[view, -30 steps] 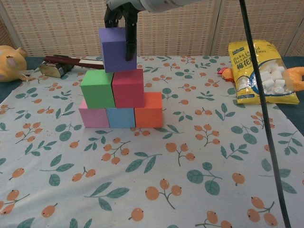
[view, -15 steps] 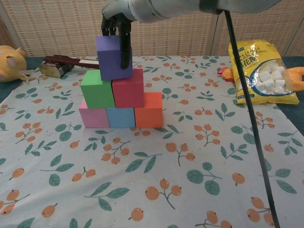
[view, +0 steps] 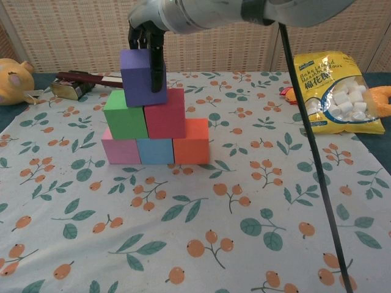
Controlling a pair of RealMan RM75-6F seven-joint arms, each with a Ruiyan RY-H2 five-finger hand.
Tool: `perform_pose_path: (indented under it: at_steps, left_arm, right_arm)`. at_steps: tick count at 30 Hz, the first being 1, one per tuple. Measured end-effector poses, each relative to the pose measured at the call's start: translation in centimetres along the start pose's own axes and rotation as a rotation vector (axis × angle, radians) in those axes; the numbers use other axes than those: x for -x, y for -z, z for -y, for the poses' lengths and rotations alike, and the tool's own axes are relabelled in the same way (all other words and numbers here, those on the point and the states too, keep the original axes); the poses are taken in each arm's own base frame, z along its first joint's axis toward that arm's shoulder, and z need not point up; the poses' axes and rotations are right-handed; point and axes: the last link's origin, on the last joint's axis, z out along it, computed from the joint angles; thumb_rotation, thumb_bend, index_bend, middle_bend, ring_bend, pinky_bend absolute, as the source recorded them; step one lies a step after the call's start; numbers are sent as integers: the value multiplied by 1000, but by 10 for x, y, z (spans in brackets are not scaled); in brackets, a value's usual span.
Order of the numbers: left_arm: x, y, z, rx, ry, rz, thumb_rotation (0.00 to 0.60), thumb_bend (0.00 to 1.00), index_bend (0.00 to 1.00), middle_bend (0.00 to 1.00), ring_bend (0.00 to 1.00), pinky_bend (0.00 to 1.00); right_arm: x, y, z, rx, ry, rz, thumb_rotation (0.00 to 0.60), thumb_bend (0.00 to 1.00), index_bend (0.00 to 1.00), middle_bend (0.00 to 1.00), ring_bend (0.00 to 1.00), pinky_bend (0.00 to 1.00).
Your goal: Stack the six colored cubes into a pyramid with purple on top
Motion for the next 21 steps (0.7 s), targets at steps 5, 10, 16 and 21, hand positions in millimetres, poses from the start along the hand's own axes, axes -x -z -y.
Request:
perform_pose_path:
  at_steps: [5,10,16,21]
  left_arm:
    - [1,0,1,0,1,3,600,333,232,0,0,82]
    - [1,0,1,2,4,2,600,334,232,0,0,82]
    - [2,0,1,5,5,2,600,333,232,0,0,82]
    - [3,0,2,1,6,3,600,335,232,0,0,82]
  right_arm:
    - [-1,2,1,10,-10,16,600,0,522,232,0,0]
    - [-4,3,0,21,-13,22,600,0,522,232,0,0]
    - [-5,4,2,38,-1,26,600,0,517,232,0,0]
    - [-4,2,5,45,4,29,600,0,504,232,0,0]
